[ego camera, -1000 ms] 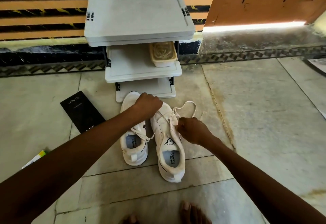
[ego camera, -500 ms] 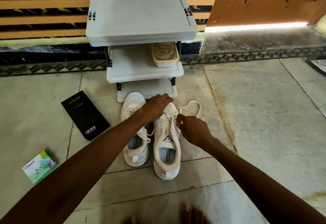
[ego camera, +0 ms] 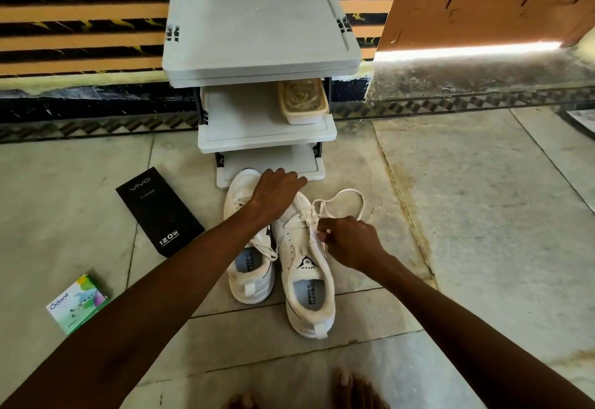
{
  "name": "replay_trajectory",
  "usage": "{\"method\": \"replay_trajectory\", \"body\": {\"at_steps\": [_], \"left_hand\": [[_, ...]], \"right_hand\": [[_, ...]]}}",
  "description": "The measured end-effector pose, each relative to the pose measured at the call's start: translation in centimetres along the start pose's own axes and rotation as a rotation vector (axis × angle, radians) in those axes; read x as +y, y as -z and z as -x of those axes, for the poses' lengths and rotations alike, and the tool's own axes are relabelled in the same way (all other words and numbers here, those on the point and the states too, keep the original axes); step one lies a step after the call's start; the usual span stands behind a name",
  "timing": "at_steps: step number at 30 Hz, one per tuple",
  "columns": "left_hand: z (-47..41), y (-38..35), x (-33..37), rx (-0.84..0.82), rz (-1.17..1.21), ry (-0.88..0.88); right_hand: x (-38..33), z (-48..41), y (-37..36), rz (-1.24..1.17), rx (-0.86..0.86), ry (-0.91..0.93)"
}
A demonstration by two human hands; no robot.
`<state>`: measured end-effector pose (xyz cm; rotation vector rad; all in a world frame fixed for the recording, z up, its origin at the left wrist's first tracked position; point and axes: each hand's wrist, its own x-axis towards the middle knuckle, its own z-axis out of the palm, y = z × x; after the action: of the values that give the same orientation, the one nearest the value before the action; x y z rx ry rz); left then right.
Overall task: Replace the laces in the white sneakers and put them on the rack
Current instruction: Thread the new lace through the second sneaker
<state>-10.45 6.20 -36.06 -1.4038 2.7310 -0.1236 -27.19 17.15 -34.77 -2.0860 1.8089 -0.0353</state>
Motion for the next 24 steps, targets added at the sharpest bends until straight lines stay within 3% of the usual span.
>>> {"method": "replay_trajectory", "body": {"at_steps": [3, 7, 11, 13, 15, 17, 20, 24], "left_hand": [[-0.1, 0.4, -0.6, 0.078, 0.121, 0.043], [-1.1, 2.0, -0.9, 0.197, 0.437, 0.233], [-0.1, 4.3, 1.0, 0.101, 1.369, 0.395], [1.7, 4.4, 2.2, 0.111, 1.267, 0.336], [3.4, 3.9, 2.8, 0.032, 0.851, 0.29], [4.6, 3.3, 2.9, -0.164, 0.541, 0.264], [5.4, 2.8, 2.7, -0.391, 0.52, 0.259], [5.5, 2.1, 2.3, -0.386, 0.548, 0.208]], "right_hand": [[-0.6, 0.1, -0.2, 0.029, 0.008, -0.021], [-0.9, 0.5, 0.0, 0.001, -0.002, -0.07], [-0.8, 0.6, 0.9, -0.128, -0.049, -0.122], [-0.8, 0.5, 1.1, -0.224, -0.087, -0.15], [-0.8, 0.2, 1.1, -0.331, -0.099, -0.165], [-0.7, 0.0, 1.0, -0.446, -0.097, -0.194], [-0.8, 0.0, 1.1, -0.51, -0.103, -0.22], [-1.5, 0.2, 3.4, -0.693, -0.049, -0.285]]}}
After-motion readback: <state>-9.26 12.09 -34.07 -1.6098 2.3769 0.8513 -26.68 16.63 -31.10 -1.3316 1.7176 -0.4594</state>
